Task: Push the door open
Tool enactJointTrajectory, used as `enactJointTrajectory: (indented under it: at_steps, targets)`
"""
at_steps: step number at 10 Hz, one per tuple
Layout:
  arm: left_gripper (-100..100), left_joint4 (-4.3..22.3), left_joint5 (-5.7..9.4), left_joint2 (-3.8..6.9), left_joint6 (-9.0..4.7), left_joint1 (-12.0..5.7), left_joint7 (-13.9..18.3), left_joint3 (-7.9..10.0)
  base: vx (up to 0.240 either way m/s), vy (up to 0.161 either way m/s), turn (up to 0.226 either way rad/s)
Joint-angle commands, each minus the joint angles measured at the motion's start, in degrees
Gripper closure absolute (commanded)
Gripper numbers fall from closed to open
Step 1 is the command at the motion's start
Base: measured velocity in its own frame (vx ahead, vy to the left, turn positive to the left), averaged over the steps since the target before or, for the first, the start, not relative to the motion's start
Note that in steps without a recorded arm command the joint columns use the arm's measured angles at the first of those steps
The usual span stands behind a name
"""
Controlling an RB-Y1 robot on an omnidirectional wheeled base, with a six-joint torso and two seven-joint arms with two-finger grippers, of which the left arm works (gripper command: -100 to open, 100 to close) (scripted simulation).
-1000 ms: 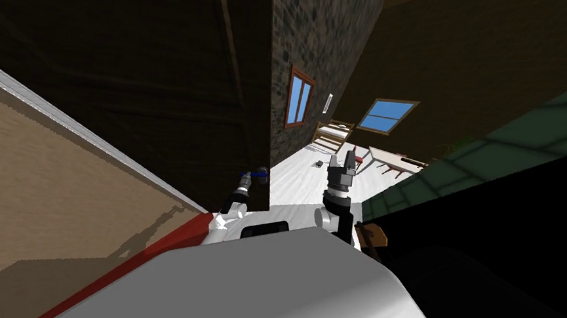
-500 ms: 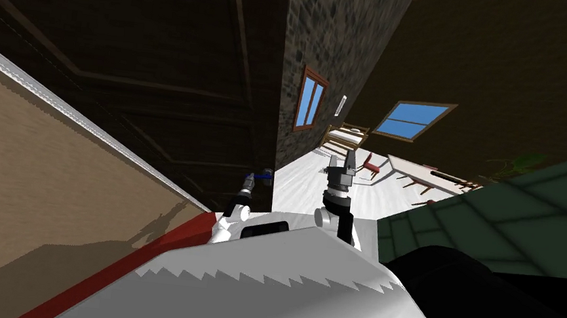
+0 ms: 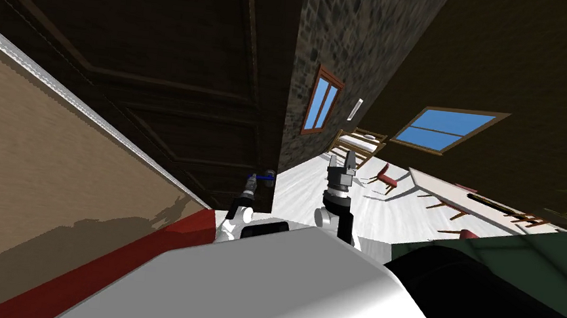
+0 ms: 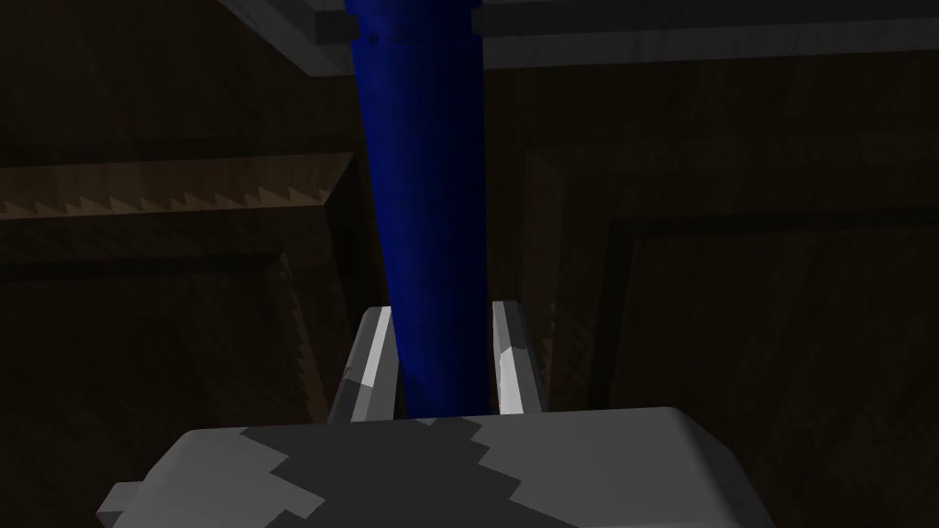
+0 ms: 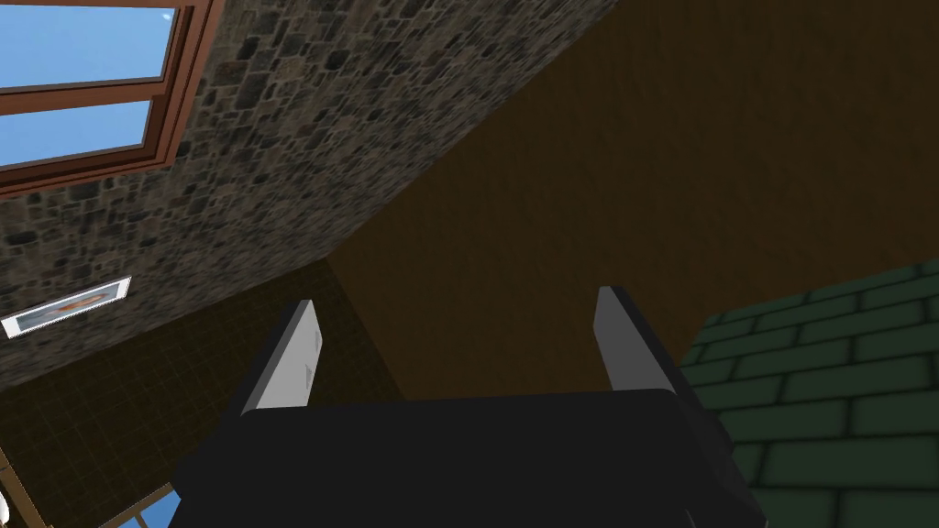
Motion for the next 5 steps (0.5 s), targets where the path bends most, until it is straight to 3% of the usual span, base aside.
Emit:
enactJointTrajectory:
  at_steps: [1,2,3,5]
  targets:
    - [100,0.0,0.0,0.0,0.0,0.0,0.0,0.0,0.032,-0.048,0.064]
    - [100,0.1,0.14,1.29,-0.12,-0.29,-0.2,1.2,0.12,-0.003,0.07]
    - [100,0.2,0.15,1.54,-0.09,-0.37,-0.2,1.49,0.166,-0.02,0.045]
    - [100,0.4,0.19,2.28,0.07,-0.74,-0.2,2.84,0.197,-0.095,0.073]
